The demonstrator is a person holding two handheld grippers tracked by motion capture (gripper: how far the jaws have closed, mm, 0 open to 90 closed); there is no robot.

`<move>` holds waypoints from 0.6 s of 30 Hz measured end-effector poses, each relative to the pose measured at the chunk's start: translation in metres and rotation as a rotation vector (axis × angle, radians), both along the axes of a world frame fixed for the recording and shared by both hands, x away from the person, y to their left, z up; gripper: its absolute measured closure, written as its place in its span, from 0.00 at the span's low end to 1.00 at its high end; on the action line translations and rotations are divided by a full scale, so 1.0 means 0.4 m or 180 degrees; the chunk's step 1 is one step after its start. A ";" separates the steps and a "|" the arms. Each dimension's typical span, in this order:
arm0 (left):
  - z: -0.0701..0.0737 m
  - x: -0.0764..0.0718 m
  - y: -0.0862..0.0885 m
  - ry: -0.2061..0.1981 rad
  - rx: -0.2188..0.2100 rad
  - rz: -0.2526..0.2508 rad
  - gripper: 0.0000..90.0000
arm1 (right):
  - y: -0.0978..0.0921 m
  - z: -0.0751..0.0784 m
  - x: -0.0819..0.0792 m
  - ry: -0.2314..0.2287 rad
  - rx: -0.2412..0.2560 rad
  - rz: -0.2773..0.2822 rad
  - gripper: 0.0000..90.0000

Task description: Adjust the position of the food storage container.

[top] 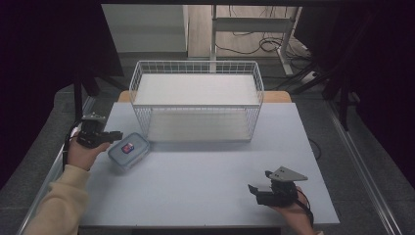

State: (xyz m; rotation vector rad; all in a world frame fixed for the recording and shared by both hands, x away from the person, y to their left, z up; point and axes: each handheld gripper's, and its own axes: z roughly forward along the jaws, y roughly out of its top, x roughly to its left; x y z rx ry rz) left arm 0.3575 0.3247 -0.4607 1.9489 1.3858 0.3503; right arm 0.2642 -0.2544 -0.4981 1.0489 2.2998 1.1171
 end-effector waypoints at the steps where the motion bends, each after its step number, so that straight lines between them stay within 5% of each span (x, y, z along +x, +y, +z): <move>1: -0.001 0.006 0.002 0.0022 -0.0007 -0.0010 0.94 | 0.000 0.000 0.000 -0.0002 0.0000 0.0000 0.21; 9: -0.043 0.081 0.022 0.0331 0.0152 0.0019 0.99 | 0.003 -0.005 0.002 -0.0012 -0.0024 0.0001 0.21; 18: -0.088 0.105 0.024 0.0533 0.0283 -0.0062 1.00 | -0.002 -0.007 0.005 0.0028 0.0051 -0.0003 0.21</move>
